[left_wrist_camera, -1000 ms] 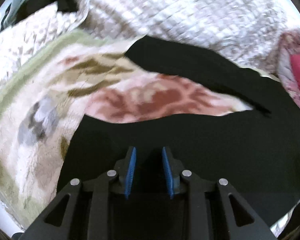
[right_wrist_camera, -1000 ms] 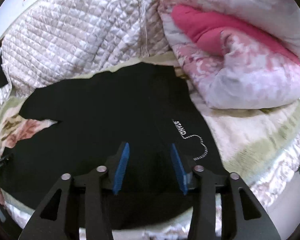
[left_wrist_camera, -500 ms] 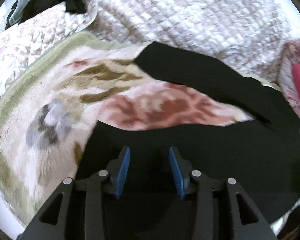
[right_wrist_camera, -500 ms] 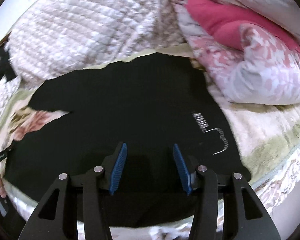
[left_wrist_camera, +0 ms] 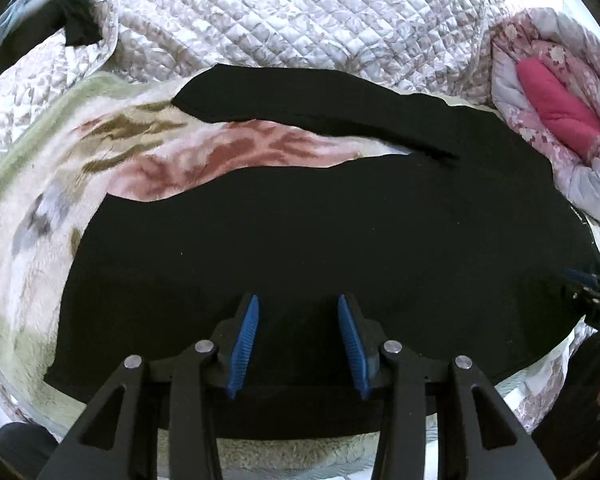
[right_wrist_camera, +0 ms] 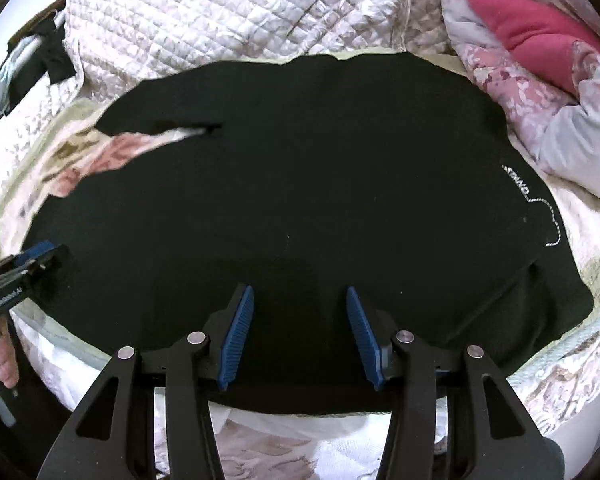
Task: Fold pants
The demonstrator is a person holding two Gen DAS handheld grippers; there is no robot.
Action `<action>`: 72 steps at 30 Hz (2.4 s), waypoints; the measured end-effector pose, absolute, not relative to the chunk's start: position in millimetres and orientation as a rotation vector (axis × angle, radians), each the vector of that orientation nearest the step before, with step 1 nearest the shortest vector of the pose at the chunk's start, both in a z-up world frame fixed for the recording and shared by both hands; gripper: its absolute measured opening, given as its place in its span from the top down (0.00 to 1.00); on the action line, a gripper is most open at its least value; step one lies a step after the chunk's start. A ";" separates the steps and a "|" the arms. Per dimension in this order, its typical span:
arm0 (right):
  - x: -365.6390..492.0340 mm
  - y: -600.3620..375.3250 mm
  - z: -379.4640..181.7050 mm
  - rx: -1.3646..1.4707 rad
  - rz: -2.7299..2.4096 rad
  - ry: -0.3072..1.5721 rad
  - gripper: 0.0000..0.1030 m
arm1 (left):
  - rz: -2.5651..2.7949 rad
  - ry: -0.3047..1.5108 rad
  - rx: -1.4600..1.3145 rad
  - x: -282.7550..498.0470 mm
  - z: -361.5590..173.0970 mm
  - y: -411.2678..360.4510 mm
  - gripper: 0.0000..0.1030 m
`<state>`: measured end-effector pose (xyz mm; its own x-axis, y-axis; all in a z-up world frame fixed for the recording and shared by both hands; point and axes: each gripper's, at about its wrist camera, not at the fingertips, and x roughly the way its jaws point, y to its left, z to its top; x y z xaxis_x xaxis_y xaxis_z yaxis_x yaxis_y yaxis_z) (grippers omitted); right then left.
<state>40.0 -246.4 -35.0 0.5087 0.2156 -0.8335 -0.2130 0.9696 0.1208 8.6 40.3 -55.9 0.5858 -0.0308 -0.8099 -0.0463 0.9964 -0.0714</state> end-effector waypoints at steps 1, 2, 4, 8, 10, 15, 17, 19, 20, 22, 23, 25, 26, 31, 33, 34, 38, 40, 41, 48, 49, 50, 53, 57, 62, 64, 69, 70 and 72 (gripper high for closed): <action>40.7 -247.0 -30.4 0.008 0.265 0.992 0.52 | 0.002 0.946 -0.103 8.8 -54.1 41.4 0.57; 41.7 -247.0 -27.7 0.008 0.269 0.984 0.52 | -0.005 0.944 -0.116 10.3 -50.9 42.9 0.57; 46.3 -247.5 -22.8 0.019 0.282 0.974 0.52 | -0.002 0.931 -0.115 12.7 -45.2 44.4 0.57; 56.4 -247.6 -17.5 0.034 0.304 0.968 0.51 | -0.005 0.912 -0.109 23.9 -33.4 44.3 0.57; 63.4 -246.9 -14.5 0.038 0.319 0.960 0.46 | -0.008 0.897 -0.100 30.3 -27.4 42.6 0.56; 86.1 -244.3 -9.8 0.024 0.344 0.955 0.44 | -0.022 0.896 -0.110 51.2 -20.8 44.2 0.48; 98.3 -243.4 -8.0 0.011 0.356 0.952 0.44 | -0.021 0.894 -0.095 61.3 -19.2 44.4 0.48; 110.0 -243.9 -6.0 0.002 0.363 0.949 0.44 | -0.022 0.886 -0.070 71.6 -16.8 43.3 0.47; 120.2 -244.0 -4.9 -0.009 0.364 0.949 0.44 | -0.023 0.885 -0.059 77.0 -15.6 43.0 0.46; 133.9 -244.8 -3.1 -0.025 0.369 0.944 0.41 | -0.025 0.878 -0.037 90.7 -13.0 42.0 0.45; 145.7 -245.1 -2.0 -0.040 0.374 0.941 0.39 | -0.029 0.875 -0.026 97.6 -12.3 41.3 0.44; 164.9 -246.2 -1.1 -0.064 0.376 0.939 0.37 | -0.036 0.873 -0.007 114.4 -11.7 39.8 0.43; 175.6 -246.8 -0.7 -0.074 0.378 0.937 0.37 | -0.046 0.872 -0.001 123.0 -11.7 39.5 0.42; 229.9 -250.9 -2.8 -0.110 0.382 0.951 0.37 | -0.057 0.879 -0.005 177.1 -14.6 41.5 0.41; 254.1 -251.9 -6.2 -0.123 0.386 0.957 0.37 | -0.061 0.878 -0.008 199.9 -16.6 42.1 0.40; 263.3 -251.6 -7.9 -0.132 0.386 0.959 0.37 | -0.058 0.879 -0.011 211.8 -18.3 42.4 0.40; 305.4 -250.0 -19.0 -0.164 0.385 0.973 0.37 | -0.043 0.889 -0.001 255.1 -27.9 44.1 0.40; 325.2 -247.8 -25.0 -0.173 0.397 0.980 0.37 | -0.047 0.901 0.000 273.7 -32.8 43.5 0.40; 331.2 -246.8 -26.9 -0.178 0.398 0.982 0.37 | -0.049 0.904 0.004 281.4 -35.1 42.5 0.40; 364.2 -237.8 -51.0 -0.267 0.383 1.042 0.35 | -0.031 0.957 0.054 319.8 -64.0 31.1 0.38; 362.0 -232.2 -54.0 -0.327 0.378 1.042 0.35 | -0.021 0.944 0.078 320.4 -66.4 28.1 0.38; 360.6 -229.5 -55.3 -0.351 0.373 1.040 0.37 | -0.014 0.930 0.109 320.2 -68.0 23.9 0.38; 361.6 -230.4 -54.4 -0.393 0.300 1.036 0.83 | 0.027 0.909 0.190 318.7 -72.4 11.1 0.57; 349.6 -238.5 -37.7 -0.344 0.330 1.009 0.89 | 0.073 0.898 0.236 318.3 -68.2 7.7 0.95; 298.6 -244.4 8.9 -0.272 0.367 0.891 0.90 | 0.054 0.845 0.194 295.8 -36.5 17.3 0.96; 275.2 -245.2 23.5 -0.254 0.382 0.852 0.90 | 0.040 0.813 0.167 277.5 -20.2 21.6 0.96; 204.8 -252.8 47.6 -0.194 0.408 0.790 0.90 | 0.021 0.748 0.131 221.3 13.7 30.2 0.96; 194.5 -256.7 49.7 -0.179 0.411 0.785 0.90 | 0.017 0.740 0.121 209.1 17.6 32.0 0.96; 162.8 -263.9 52.7 -0.152 0.414 0.785 0.90 | 0.011 0.729 0.096 181.7 22.5 36.4 0.96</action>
<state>162.8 -263.9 52.7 0.6317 0.3047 -0.7128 -0.4159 0.9092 0.0201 181.7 36.4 22.5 0.7460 0.0432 -0.6645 0.0237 0.9955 0.0914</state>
